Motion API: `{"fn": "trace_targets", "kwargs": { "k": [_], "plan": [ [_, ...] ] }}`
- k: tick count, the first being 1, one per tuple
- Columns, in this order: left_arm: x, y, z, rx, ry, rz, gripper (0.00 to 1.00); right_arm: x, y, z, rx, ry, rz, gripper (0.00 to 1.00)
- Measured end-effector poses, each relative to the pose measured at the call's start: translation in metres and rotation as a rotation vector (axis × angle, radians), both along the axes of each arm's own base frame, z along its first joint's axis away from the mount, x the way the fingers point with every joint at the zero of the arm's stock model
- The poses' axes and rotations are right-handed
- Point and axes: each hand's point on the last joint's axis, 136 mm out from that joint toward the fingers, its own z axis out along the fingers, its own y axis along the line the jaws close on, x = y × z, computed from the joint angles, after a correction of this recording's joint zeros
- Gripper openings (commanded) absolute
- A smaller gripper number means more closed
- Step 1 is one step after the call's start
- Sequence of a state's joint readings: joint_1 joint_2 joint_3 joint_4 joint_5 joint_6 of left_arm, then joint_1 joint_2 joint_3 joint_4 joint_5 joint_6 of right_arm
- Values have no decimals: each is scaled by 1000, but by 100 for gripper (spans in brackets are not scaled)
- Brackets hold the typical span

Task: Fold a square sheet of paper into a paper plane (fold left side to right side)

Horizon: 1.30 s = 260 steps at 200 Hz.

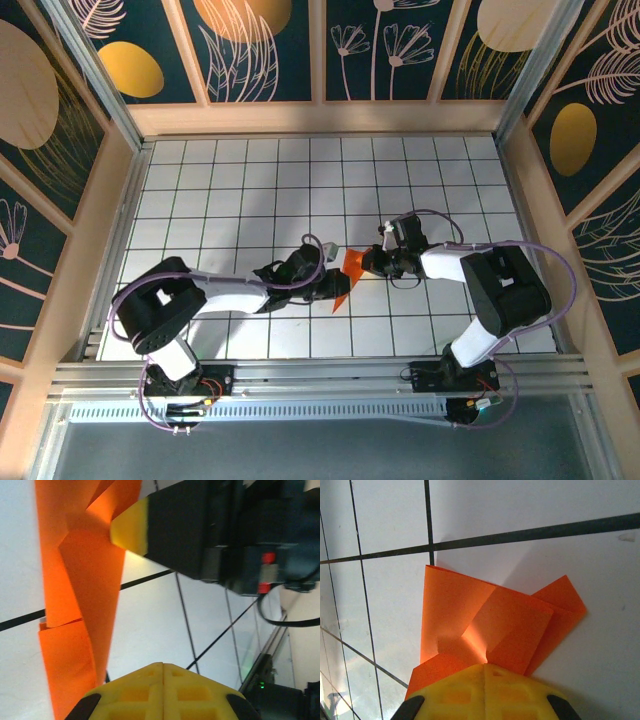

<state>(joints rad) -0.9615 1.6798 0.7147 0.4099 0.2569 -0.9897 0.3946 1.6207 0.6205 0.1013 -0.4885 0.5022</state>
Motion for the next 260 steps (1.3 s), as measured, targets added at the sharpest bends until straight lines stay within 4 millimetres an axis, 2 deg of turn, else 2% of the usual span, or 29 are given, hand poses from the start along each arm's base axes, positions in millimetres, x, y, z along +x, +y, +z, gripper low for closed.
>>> {"fn": "trace_targets", "kwargs": {
  "k": [37,86,260],
  "plan": [
    [0,1,-19,40,25,-2,7,0,1,0,-1,-1,2,0],
    [-2,3,-33,67,45,0,6,1,2,0,-7,-6,8,0],
    [3,5,-36,82,32,23,6,3,3,0,-22,-18,22,0]
  ]
}}
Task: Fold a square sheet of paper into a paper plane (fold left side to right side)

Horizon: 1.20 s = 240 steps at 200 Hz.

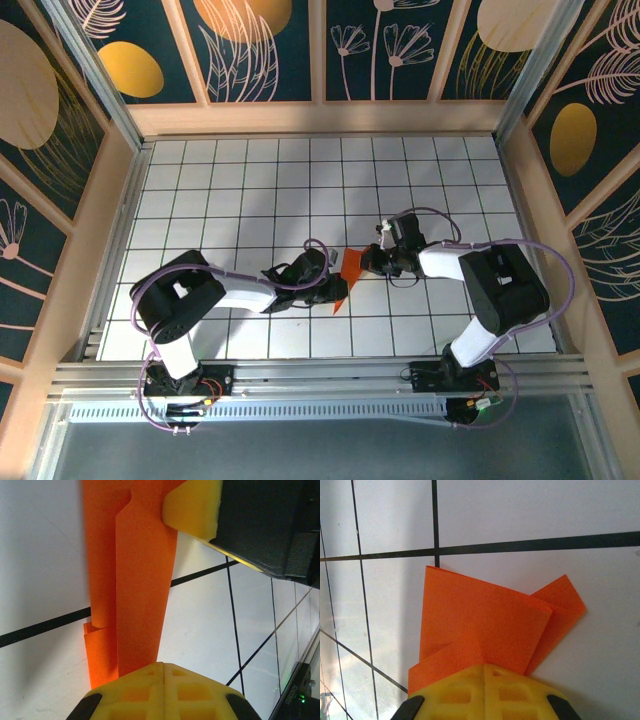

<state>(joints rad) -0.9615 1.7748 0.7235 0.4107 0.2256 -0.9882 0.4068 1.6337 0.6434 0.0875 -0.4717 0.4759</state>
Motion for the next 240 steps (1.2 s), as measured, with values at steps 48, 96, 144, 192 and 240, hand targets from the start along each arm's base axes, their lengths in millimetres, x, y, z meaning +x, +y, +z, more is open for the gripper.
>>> {"fn": "trace_targets", "kwargs": {
  "k": [48,96,144,192,240],
  "plan": [
    [0,1,-3,9,4,2,6,0,0,0,-2,1,0,0],
    [0,2,-5,14,4,5,6,1,0,0,-3,3,0,0],
    [1,3,-8,23,3,12,6,1,1,0,-5,4,1,0],
    [2,4,-10,30,3,16,5,1,1,0,-5,4,2,0],
    [1,4,-13,35,6,16,3,1,2,0,-11,4,6,0]
  ]
}}
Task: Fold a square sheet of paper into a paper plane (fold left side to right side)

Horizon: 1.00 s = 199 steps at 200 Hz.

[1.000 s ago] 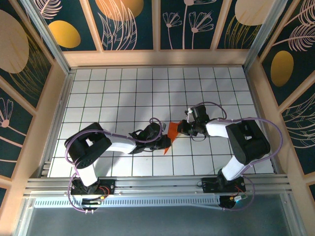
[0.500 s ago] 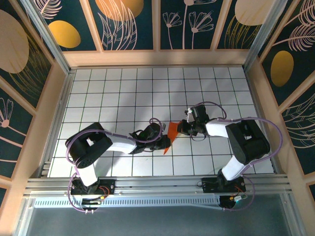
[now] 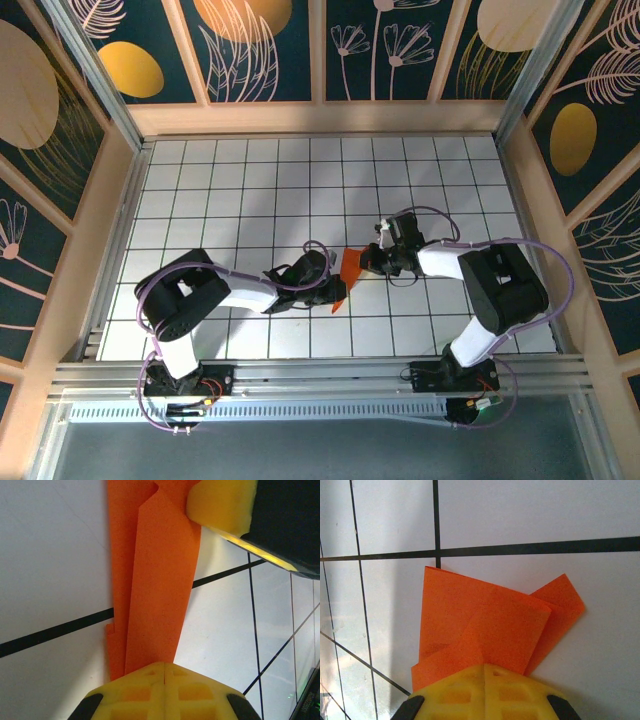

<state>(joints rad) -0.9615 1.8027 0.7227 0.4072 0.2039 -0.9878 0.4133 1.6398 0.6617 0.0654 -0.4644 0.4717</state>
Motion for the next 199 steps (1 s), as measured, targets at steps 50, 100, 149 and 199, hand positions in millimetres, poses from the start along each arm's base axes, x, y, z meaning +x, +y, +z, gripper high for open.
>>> {"fn": "trace_targets", "kwargs": {
  "k": [50,100,149,199],
  "plan": [
    [1,-1,-1,7,-4,-4,0,1,-1,3,-30,2,12,0],
    [2,-2,-2,37,-10,-5,0,7,-1,49,16,-136,0,0],
    [3,-1,-3,52,-14,0,0,-38,9,30,47,-98,52,0],
    [3,-1,-3,58,-19,-1,0,-41,22,20,61,-81,72,0]
  ]
}}
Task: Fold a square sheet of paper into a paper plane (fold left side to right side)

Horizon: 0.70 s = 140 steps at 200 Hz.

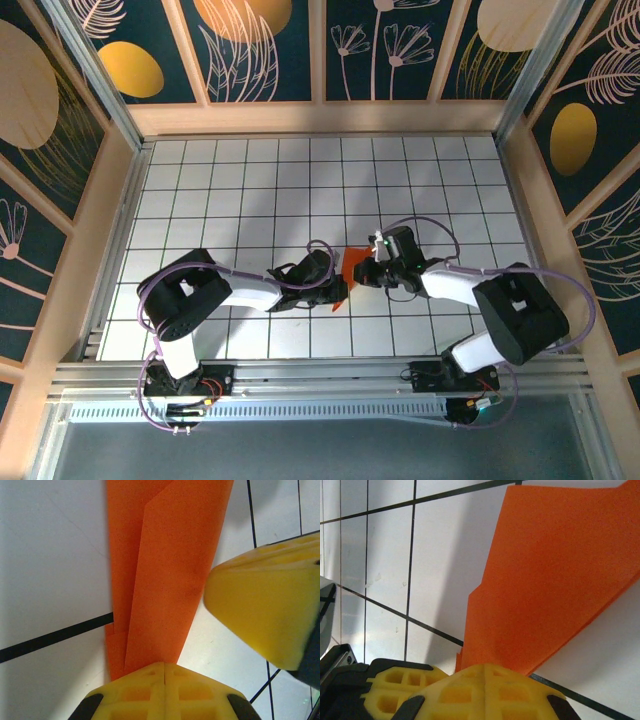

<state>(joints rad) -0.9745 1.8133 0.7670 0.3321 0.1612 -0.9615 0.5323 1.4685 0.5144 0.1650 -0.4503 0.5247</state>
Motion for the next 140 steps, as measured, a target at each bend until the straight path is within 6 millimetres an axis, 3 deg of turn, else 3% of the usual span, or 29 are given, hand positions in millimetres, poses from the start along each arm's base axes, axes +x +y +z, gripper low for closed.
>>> {"fn": "trace_targets", "kwargs": {
  "k": [72,140],
  "plan": [
    [0,0,0,14,5,3,0,7,2,-16,-25,32,-9,0],
    [1,1,-1,27,5,7,0,23,-14,-18,-8,44,-40,0]
  ]
}}
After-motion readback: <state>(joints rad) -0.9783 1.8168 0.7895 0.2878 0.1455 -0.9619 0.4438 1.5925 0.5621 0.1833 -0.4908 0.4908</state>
